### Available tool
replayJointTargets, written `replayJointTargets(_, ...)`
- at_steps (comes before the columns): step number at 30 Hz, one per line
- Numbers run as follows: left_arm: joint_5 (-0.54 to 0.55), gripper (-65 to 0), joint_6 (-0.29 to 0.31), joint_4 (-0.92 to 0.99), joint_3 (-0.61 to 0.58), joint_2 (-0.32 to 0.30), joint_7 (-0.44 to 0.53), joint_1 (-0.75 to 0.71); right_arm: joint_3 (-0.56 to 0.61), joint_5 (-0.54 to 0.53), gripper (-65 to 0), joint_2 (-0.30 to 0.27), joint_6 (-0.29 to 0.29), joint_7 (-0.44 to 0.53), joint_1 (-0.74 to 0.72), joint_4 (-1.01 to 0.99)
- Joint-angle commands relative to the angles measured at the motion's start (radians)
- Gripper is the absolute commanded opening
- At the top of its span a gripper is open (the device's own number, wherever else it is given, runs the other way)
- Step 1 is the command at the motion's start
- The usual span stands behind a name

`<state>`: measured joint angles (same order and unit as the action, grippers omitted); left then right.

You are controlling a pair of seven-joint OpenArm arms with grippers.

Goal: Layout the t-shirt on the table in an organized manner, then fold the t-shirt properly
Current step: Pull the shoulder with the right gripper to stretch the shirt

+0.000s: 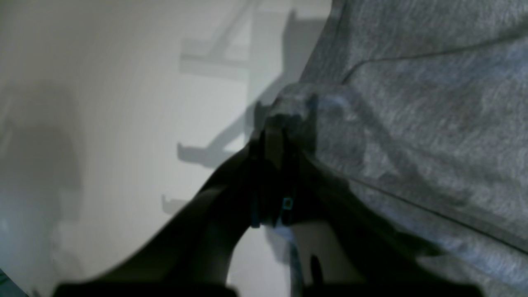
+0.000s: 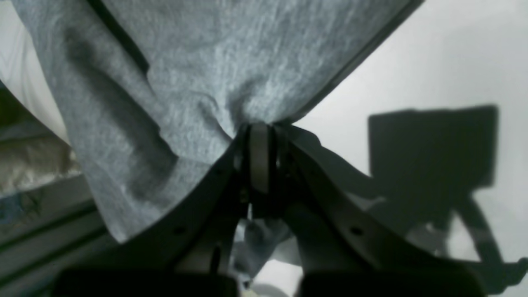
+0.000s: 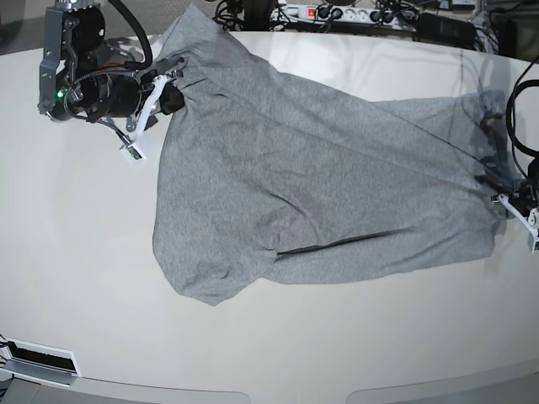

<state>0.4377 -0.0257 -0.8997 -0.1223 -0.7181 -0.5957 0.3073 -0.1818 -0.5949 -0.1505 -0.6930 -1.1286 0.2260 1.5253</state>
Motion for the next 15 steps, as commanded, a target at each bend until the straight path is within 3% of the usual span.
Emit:
replayJointTargets(1, -0.007, -65.0, -0.011, -0.01, 0.012, -0.03, 0.019, 0.019, -0.001, -0.011, -65.0, -0.018, -0.005, 0.009, -0.027, 0.012)
replayJointTargets(5, -0.022, -65.0, -0.011, -0.01, 0.012, -0.031, 0.018, 0.019, -0.006, -0.01, -65.0, -0.075, -0.005, 0.008, -0.071, 0.028)
replayJointTargets(8, -0.021, -65.0, -0.011, -0.01, 0.012, -0.031, 0.015, 0.017, -0.035, -0.008, -65.0, -0.11, 0.051, 0.005, -0.068, 0.067)
replayJointTargets(15, -0.017, -65.0, -0.011, -0.01, 0.012, -0.03, 0.016, 0.017, -0.179, -0.01, -65.0, -0.117, 0.108, -0.082, -0.066, 0.097)
